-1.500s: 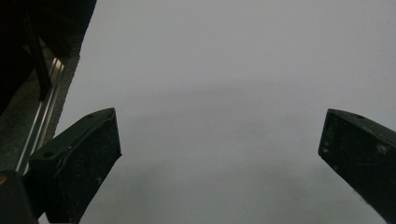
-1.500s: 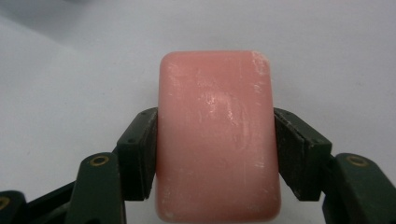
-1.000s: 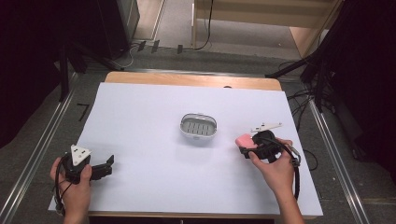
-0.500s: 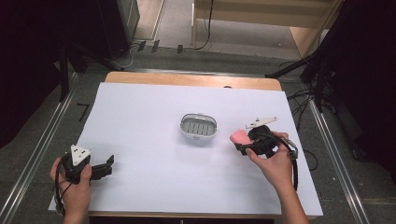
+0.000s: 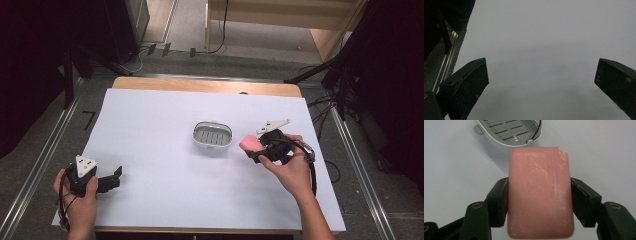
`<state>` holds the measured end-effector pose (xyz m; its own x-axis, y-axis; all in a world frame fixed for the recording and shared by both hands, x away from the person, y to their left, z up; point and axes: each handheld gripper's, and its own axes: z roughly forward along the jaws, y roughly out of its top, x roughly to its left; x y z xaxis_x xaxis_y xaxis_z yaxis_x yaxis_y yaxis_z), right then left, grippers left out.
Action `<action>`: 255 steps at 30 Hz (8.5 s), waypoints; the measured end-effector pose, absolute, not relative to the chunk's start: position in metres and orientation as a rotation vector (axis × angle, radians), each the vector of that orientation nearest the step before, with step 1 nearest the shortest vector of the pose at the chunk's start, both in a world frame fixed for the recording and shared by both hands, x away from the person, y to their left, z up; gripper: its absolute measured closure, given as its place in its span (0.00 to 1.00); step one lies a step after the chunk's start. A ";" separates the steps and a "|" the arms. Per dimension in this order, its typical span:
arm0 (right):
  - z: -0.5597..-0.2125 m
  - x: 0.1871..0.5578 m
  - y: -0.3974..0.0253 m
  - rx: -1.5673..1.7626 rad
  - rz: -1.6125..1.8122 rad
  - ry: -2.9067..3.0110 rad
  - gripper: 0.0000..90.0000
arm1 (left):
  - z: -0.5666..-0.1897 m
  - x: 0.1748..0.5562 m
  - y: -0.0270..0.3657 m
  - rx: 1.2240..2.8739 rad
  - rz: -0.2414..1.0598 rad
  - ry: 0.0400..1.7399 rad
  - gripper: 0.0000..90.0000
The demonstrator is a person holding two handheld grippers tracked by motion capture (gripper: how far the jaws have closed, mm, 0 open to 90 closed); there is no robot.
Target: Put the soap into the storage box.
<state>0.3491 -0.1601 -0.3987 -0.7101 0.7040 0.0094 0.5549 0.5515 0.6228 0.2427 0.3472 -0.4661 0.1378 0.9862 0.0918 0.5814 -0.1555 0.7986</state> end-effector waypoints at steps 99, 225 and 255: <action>-0.404 0.436 -0.059 0.349 0.987 2.852 0.43 | -0.466 0.243 0.348 1.808 0.846 1.512 0.00; -0.437 0.357 -0.187 1.092 1.076 2.375 0.13 | -0.466 0.243 0.347 1.814 0.851 1.510 0.00; -0.467 0.310 -0.239 1.232 1.098 2.258 0.00 | -0.466 0.243 0.347 1.820 0.857 1.511 0.00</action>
<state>0.3098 -0.2386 -0.4667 -0.5643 0.8232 0.0627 0.5576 0.3240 0.7643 0.2430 0.3468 -0.4660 0.1372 0.9860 0.0945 0.5870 -0.1577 0.7941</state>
